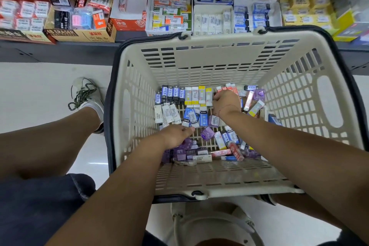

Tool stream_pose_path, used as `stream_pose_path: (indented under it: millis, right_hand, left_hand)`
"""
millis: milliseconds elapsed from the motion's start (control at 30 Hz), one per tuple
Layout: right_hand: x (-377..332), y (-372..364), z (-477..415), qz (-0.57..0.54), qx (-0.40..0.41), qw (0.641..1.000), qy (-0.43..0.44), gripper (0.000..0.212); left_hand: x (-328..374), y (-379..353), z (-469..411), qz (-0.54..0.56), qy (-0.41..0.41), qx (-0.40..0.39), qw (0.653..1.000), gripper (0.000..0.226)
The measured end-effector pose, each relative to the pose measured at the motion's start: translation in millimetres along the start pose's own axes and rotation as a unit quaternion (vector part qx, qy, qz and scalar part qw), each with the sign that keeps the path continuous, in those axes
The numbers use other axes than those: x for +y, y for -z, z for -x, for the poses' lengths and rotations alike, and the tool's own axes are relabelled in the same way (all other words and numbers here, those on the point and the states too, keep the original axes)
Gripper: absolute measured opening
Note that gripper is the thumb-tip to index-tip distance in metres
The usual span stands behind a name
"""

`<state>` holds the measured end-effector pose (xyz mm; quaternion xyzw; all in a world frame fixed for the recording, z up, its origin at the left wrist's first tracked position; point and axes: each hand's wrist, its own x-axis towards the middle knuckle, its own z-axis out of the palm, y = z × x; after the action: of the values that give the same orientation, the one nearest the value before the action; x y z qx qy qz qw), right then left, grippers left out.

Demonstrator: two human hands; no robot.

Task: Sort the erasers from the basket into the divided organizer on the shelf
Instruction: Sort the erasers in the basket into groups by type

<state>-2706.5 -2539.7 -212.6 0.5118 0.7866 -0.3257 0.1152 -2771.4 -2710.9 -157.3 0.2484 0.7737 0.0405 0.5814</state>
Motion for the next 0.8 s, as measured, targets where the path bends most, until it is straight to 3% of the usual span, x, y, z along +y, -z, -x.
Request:
stream_pose_path:
  millis: [133, 233, 333, 433, 533, 667, 800]
  right_hand:
    - [-1.1, 7.9, 8.2, 0.024, -0.015, 0.999, 0.034, 0.024]
    - [-5.2, 20.0, 33.3, 0.024, -0.048, 0.992, 0.117, 0.018]
    - [-4.2, 29.0, 68.4, 0.079, -0.249, 0.941, 0.215, 0.017]
    - [13.4, 12.9, 81.8, 0.22, -0.393, 0.864, 0.228, 0.04]
    - [25.1, -4.9, 84.1, 0.246, -0.389, 0.853, 0.245, 0.051]
    - [22.2, -10.8, 90.4, 0.233, -0.359, 0.861, 0.275, 0.044]
    - [19.1, -3.2, 89.3, 0.199, -0.388, 0.873, 0.218, 0.038]
  left_hand:
    - [-1.5, -0.3, -2.5, -0.013, 0.0, 0.0, 1.0, 0.065]
    - [-2.2, -0.8, -5.0, -0.022, 0.001, 0.003, 1.0, 0.065]
    - [-2.2, -1.2, -7.2, -0.028, 0.001, 0.007, 1.0, 0.063]
    - [-5.1, -2.5, -8.6, -0.026, 0.002, 0.014, 1.0, 0.064]
    - [-8.7, -2.9, -10.9, -0.035, -0.001, 0.019, 0.999, 0.067]
    - [-10.6, -3.4, -12.1, -0.035, 0.0, 0.02, 0.999, 0.069]
    - [-10.6, -3.6, -12.0, -0.03, 0.001, 0.021, 0.999, 0.068]
